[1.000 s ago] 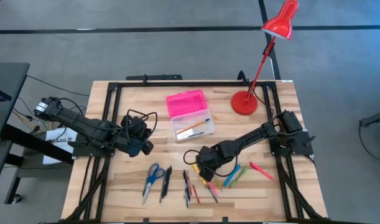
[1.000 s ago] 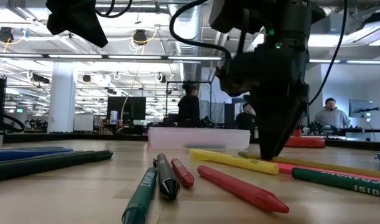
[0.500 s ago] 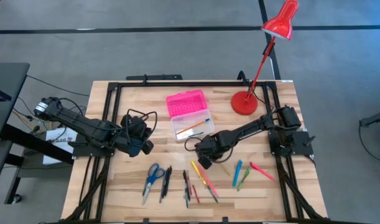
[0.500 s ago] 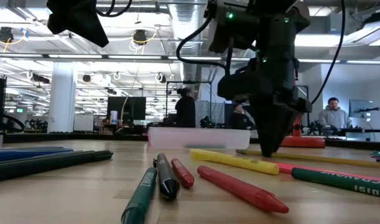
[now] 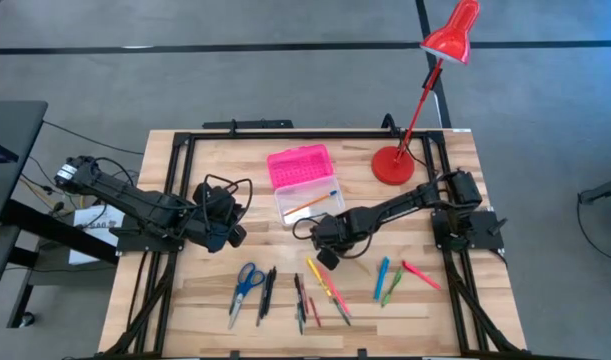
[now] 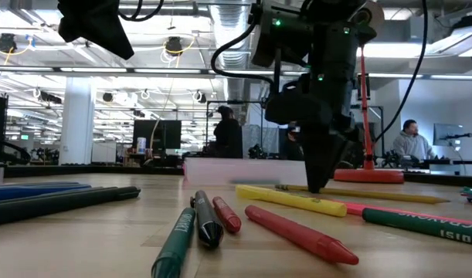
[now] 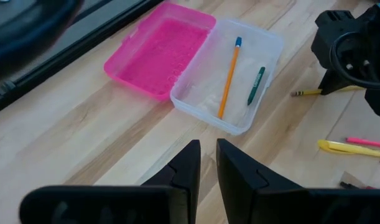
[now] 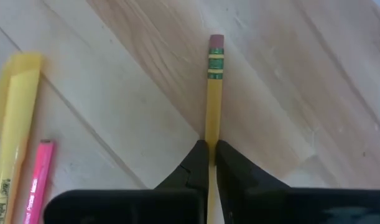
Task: Pick & place school supplies into a supply box
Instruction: Put the yellow pencil into the pink supply box
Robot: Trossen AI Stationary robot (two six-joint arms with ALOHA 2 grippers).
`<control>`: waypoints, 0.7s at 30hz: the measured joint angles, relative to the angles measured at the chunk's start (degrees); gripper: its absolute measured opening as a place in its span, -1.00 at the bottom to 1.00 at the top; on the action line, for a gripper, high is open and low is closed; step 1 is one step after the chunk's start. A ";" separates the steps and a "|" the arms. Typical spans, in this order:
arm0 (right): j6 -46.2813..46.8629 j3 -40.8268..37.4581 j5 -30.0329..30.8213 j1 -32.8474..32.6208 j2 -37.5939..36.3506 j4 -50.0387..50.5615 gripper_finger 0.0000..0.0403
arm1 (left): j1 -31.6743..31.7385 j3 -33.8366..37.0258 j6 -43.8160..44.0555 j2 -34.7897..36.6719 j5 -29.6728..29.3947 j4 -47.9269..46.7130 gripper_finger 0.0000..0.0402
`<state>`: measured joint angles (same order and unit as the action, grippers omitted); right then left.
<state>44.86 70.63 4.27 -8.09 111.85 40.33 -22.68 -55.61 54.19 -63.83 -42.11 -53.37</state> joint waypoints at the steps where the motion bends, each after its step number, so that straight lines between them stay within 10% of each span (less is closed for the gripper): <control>1: -0.29 0.02 -0.03 0.06 0.00 -0.11 -0.98 | 0.00 0.00 0.00 0.00 -0.21 0.01 -0.77; 21: 7.22 0.17 -2.03 2.75 0.00 -0.28 -0.77 | 0.00 0.00 1.55 0.00 0.77 0.18 -0.77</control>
<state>52.07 70.81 2.25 -5.34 111.85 40.05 -22.68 -55.61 55.75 -63.83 -41.34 -53.19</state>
